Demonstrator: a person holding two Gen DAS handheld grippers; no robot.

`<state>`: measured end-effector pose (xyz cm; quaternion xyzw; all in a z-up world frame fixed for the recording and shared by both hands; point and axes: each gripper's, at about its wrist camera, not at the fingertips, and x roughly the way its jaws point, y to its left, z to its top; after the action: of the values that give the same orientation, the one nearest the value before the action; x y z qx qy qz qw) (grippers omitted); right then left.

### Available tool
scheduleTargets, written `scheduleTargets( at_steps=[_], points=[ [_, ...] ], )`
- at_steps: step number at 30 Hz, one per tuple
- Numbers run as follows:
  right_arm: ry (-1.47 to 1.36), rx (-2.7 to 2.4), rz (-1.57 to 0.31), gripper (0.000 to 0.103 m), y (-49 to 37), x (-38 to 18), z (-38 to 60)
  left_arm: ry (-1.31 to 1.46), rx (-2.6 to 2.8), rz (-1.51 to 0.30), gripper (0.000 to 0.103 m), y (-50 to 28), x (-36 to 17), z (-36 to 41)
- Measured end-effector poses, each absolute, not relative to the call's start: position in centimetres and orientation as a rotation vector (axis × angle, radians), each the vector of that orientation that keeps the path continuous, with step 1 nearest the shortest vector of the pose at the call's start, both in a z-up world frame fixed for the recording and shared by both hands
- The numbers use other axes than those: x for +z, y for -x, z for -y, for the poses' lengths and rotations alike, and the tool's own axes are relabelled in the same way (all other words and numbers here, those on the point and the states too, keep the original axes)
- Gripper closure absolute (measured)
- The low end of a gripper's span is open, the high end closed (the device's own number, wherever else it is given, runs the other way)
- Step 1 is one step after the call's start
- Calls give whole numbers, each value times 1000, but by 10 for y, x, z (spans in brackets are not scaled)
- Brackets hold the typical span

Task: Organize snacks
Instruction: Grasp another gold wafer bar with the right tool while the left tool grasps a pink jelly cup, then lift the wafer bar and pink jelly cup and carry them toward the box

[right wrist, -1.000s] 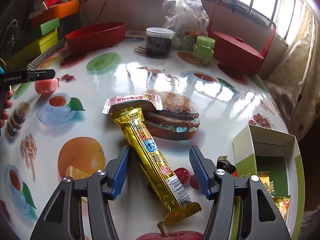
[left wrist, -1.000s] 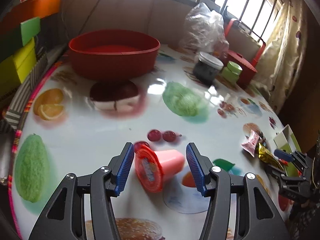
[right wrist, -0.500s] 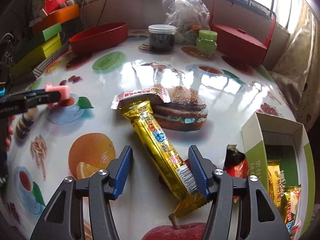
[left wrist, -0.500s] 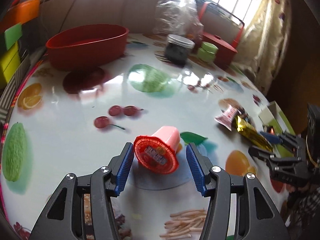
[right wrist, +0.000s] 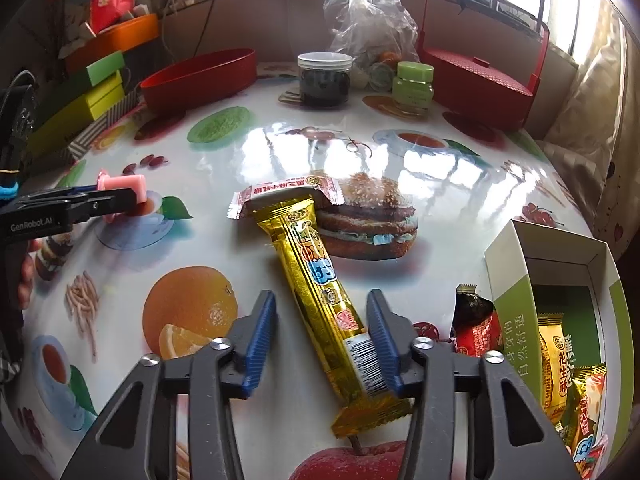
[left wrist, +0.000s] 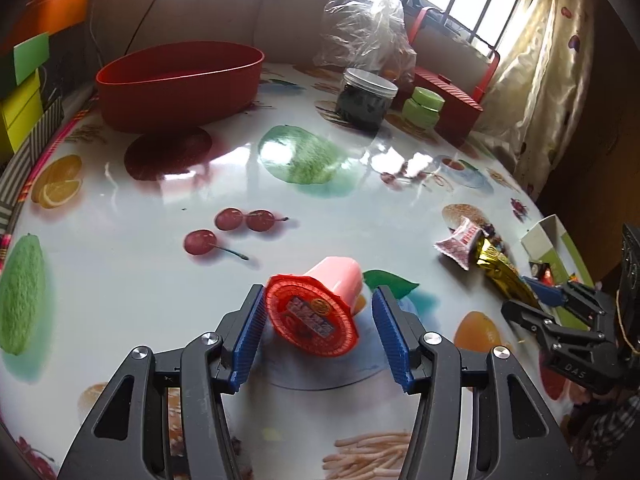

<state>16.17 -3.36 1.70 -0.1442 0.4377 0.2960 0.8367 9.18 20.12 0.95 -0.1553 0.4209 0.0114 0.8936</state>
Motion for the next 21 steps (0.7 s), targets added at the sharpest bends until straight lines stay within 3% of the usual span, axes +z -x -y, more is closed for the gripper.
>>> scheduleTargets(
  at_steps=[3,7,21],
  points=[
    [302,626,-924,73,-161,18,34,315,12,-872,48,-90,10,-196],
    [294,624,-923,82,-160,18,36,313,11,-872,58,-90,10,-192],
    [270,616,-920,82,-154,18,42,303,14,-854,58,-86,16,-179]
  ],
)
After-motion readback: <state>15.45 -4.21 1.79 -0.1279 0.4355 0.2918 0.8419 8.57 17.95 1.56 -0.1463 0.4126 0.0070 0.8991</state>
